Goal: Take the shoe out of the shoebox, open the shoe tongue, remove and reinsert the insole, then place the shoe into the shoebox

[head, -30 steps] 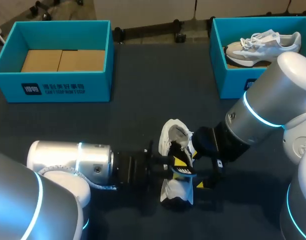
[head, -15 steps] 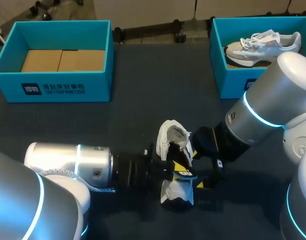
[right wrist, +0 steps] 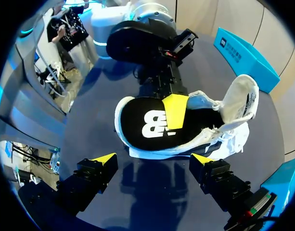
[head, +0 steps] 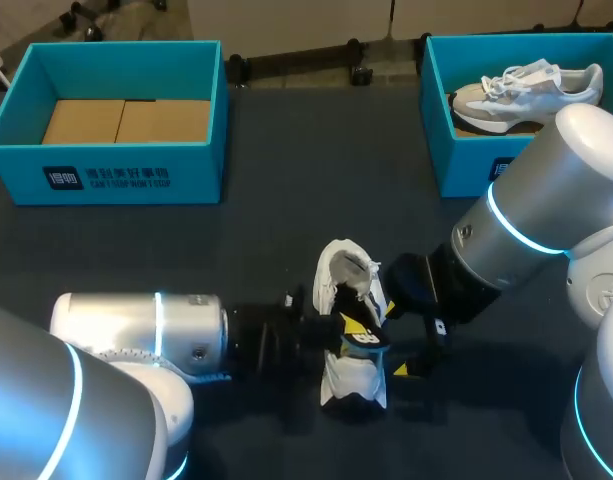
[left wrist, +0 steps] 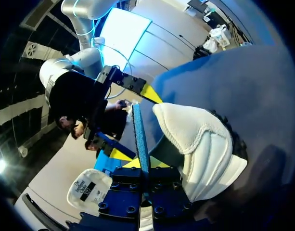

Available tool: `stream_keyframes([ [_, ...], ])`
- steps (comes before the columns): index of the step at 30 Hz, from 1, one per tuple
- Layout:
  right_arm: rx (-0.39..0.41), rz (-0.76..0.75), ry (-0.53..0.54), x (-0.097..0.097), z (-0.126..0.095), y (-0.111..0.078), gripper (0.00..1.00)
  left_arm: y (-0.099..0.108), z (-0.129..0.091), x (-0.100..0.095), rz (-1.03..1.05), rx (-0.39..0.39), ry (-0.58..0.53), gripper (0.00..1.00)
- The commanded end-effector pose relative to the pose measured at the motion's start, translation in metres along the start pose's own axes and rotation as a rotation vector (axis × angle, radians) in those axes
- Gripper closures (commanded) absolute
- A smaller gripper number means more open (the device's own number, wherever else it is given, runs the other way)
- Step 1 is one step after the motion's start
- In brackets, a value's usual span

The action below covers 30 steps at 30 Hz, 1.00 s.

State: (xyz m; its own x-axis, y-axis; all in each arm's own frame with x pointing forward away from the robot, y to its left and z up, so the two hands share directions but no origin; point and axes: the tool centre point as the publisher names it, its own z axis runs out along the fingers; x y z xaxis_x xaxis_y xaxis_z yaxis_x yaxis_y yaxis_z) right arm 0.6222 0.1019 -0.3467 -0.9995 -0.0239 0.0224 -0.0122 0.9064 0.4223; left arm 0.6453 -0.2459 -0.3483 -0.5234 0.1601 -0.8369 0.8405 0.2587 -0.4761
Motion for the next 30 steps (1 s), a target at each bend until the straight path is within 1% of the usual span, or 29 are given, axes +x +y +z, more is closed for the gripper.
stream_keyframes([
  [1,0.002,0.001,-0.002,0.001,0.001,0.001,0.00,-0.003,-0.001,0.001,-0.029,0.021,-0.009,1.00],
  [2,0.002,0.001,-0.002,0.001,0.001,0.001,0.00,-0.006,-0.002,0.001,-0.034,0.026,-0.011,1.00],
  [3,0.002,0.001,-0.002,0.001,0.001,0.001,0.00,-0.008,-0.003,0.000,-0.055,0.043,-0.014,0.95],
  [4,0.002,0.001,-0.002,0.001,0.001,0.001,0.00,-0.011,-0.004,0.000,-0.067,0.050,-0.014,0.77],
  [5,0.002,0.001,-0.002,0.001,0.001,0.001,0.00,-0.014,-0.005,-0.001,-0.070,0.058,-0.015,0.67],
  [8,0.002,0.001,-0.002,0.001,0.001,0.001,0.00,-0.020,-0.007,-0.003,-0.091,0.060,-0.014,0.63],
  [14,0.002,0.001,-0.002,0.001,0.001,0.001,0.00,-0.029,-0.010,-0.005,-0.185,0.084,-0.004,0.62],
  [17,0.002,0.001,-0.002,0.001,0.001,0.001,0.00,-0.032,-0.012,-0.006,-0.211,0.089,0.003,0.65],
  [18,0.002,0.001,-0.002,0.001,0.001,0.001,0.00,-0.033,-0.012,-0.006,-0.211,0.089,0.003,0.68],
  [19,0.002,0.001,-0.002,0.001,0.001,0.001,0.00,-0.034,-0.013,-0.006,-0.210,0.088,0.002,0.80],
  [20,0.002,0.001,-0.002,0.001,0.001,0.001,0.00,-0.035,-0.013,-0.006,-0.209,0.087,0.003,0.82],
  [21,0.002,0.001,-0.002,0.001,0.001,0.001,0.00,-0.035,-0.013,-0.006,-0.209,0.087,0.003,0.84],
  [23,0.002,0.001,-0.002,0.001,0.001,0.001,0.00,-0.036,-0.013,-0.005,-0.208,0.084,0.007,0.80],
  [25,0.002,0.001,-0.002,0.001,0.001,0.001,0.00,-0.037,-0.012,-0.003,-0.208,0.080,0.014,0.79],
  [26,0.002,0.001,-0.002,0.001,0.001,0.001,0.00,-0.037,-0.012,-0.003,-0.207,0.079,0.014,0.82],
  [28,0.002,0.001,-0.002,0.001,0.001,0.001,0.00,-0.037,-0.011,-0.003,-0.199,0.072,0.015,1.00],
  [30,0.002,0.001,-0.002,0.001,0.001,0.001,0.00,-0.036,-0.009,-0.001,-0.169,0.057,0.015,1.00],
])
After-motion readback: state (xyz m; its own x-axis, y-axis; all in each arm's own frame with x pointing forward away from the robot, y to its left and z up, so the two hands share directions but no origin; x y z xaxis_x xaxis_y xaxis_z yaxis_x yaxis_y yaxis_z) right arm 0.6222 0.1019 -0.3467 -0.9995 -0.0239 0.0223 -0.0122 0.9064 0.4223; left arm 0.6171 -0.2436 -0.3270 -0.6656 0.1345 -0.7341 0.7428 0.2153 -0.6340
